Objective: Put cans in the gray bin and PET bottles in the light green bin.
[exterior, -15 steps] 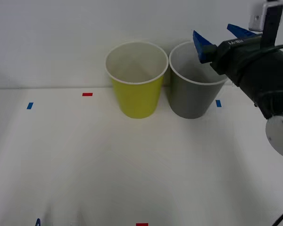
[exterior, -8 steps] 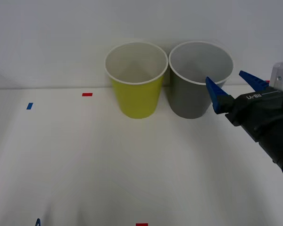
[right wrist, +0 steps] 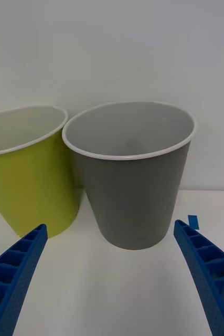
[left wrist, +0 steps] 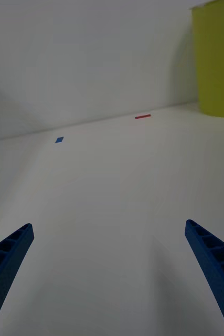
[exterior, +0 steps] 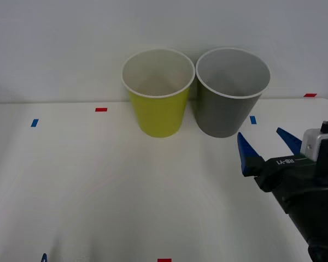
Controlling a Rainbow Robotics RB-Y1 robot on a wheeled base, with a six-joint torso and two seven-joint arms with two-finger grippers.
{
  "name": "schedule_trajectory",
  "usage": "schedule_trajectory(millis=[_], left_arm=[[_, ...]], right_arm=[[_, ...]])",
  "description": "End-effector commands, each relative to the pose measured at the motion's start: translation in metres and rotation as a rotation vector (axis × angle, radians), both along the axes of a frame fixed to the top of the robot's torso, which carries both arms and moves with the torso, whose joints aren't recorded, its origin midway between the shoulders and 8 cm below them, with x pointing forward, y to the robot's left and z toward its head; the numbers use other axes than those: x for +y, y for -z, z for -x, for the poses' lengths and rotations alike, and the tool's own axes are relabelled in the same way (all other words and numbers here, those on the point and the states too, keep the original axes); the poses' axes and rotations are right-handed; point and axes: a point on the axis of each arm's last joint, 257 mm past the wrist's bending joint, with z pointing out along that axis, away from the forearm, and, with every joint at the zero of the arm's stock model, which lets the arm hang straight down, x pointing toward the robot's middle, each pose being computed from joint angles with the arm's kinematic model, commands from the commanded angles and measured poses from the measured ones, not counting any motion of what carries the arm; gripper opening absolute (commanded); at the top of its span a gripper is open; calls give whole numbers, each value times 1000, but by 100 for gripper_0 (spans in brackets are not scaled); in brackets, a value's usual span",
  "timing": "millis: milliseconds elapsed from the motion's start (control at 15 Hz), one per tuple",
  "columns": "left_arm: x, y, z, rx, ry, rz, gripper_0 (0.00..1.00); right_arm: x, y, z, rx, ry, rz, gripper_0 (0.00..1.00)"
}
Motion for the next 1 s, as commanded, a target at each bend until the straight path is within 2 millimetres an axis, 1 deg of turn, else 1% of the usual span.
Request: schedule_trajectory(millis=[67,133,200,333,467,533,600,733,867,1000], left_arm=[[0,0,0,0,0,0,100],[0,0,0,0,0,0,100],[0,0,0,0,0,0,100],[0,0,0,0,0,0,100],[0,0,0,0,0,0,100],[0,0,0,0,0,0,100],[0,0,0,0,0,0,100],[0,0,0,0,0,0,100],[0,0,0,0,0,0,100],[0,0,0,0,0,0,100]], right_arm=[[-4,23,-8,-68,15,2,82],[-10,38,-11,-118,23,32,82],[-15,50,-10,-140,30,54,82],[-28,76,1,-165,53,45,82],[-38,95,12,-178,65,58,82],[-42,103,19,-182,68,78,82],[-45,106,28,-183,68,92,82],[-51,116,52,-168,67,116,82],[-54,124,69,-161,68,133,82],[-60,138,88,-186,84,179,82]])
